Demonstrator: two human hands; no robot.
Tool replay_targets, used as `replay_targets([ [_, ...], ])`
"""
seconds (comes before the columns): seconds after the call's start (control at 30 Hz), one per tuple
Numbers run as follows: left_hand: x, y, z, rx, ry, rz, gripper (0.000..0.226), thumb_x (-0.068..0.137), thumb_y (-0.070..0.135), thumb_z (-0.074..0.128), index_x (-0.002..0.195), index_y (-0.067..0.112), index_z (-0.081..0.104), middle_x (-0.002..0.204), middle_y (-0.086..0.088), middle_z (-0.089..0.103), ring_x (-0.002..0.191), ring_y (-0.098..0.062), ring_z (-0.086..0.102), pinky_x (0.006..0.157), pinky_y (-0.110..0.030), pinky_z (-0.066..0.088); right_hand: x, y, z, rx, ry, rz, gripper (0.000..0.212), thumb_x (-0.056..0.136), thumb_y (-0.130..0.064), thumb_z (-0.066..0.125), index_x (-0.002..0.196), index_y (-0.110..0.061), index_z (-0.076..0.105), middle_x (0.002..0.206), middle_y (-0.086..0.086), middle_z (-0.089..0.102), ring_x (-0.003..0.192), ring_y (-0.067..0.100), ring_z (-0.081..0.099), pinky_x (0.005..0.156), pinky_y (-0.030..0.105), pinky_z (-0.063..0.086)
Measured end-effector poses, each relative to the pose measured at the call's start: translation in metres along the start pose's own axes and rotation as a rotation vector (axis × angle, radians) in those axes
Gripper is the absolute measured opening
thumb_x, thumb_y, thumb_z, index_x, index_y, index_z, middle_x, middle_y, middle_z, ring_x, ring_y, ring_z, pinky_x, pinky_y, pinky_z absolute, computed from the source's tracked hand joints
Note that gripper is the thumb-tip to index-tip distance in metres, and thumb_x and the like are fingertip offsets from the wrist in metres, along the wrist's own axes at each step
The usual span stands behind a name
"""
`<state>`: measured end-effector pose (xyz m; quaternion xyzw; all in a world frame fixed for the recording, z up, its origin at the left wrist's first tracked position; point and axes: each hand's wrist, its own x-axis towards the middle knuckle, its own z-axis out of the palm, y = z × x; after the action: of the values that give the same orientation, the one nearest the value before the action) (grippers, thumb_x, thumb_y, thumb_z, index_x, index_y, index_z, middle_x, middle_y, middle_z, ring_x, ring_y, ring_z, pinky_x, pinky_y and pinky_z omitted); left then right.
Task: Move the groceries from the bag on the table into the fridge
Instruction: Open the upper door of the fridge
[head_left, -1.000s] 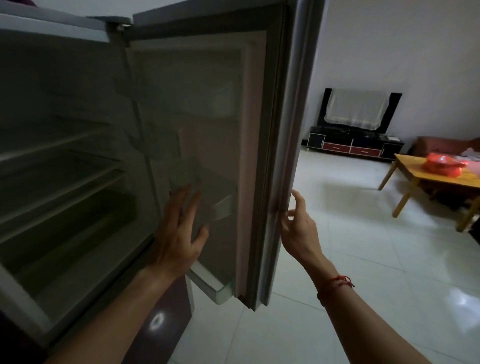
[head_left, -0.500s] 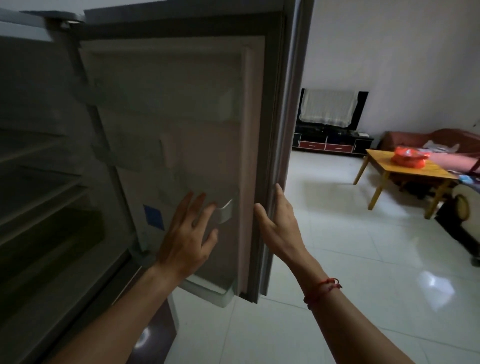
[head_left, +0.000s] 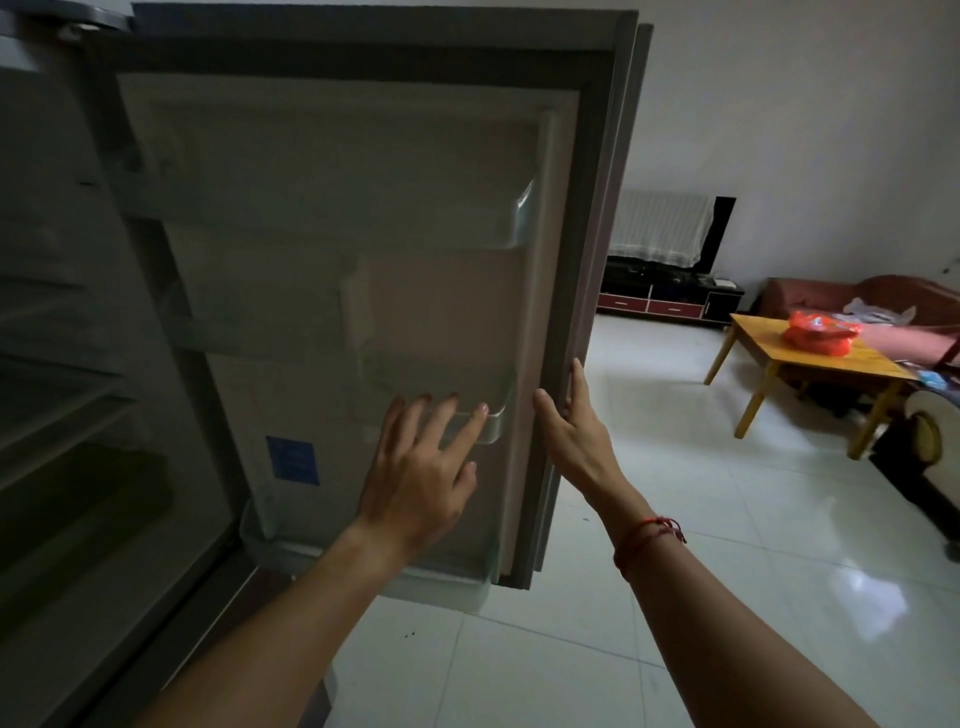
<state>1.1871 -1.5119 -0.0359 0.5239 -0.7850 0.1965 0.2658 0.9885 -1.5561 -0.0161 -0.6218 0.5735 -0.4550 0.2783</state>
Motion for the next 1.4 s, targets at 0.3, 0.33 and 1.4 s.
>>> replay_targets([
  [0.3,0.05,0.001,0.032,0.055,-0.047,0.07,0.062,0.085,0.034,0.048,0.144,0.015,0.05,0.147,-0.014,0.05,0.13,-0.04,0.049,0.111,-0.056,0.036,0.072,0.011,-0.003,0.034,-0.002,0.024,0.072,0.106,-0.047,0.039,0.162,-0.025,0.001,0.168,0.004,0.018,0.151,0.028,0.026,0.123,0.043,0.026],
  [0.33,0.055,0.002,0.036,0.054,-0.054,0.066,0.063,0.084,0.033,0.052,0.144,0.014,0.05,0.148,-0.013,0.049,0.131,-0.04,0.049,0.112,-0.056,0.036,0.079,0.012,-0.001,0.04,0.006,0.026,0.071,0.106,-0.048,0.038,0.162,-0.024,0.002,0.168,0.005,0.017,0.152,0.028,0.025,0.123,0.043,0.026],
  [1.4,0.064,-0.015,0.019,0.008,-0.13,-0.118,0.07,0.086,0.048,0.048,0.146,0.012,0.045,0.152,-0.013,0.042,0.139,-0.036,0.039,0.108,-0.048,0.039,0.098,-0.006,-0.01,-0.186,-0.037,-0.092,0.073,0.101,-0.051,0.048,0.16,-0.02,0.018,0.165,0.011,0.027,0.148,0.033,0.032,0.117,0.048,0.033],
])
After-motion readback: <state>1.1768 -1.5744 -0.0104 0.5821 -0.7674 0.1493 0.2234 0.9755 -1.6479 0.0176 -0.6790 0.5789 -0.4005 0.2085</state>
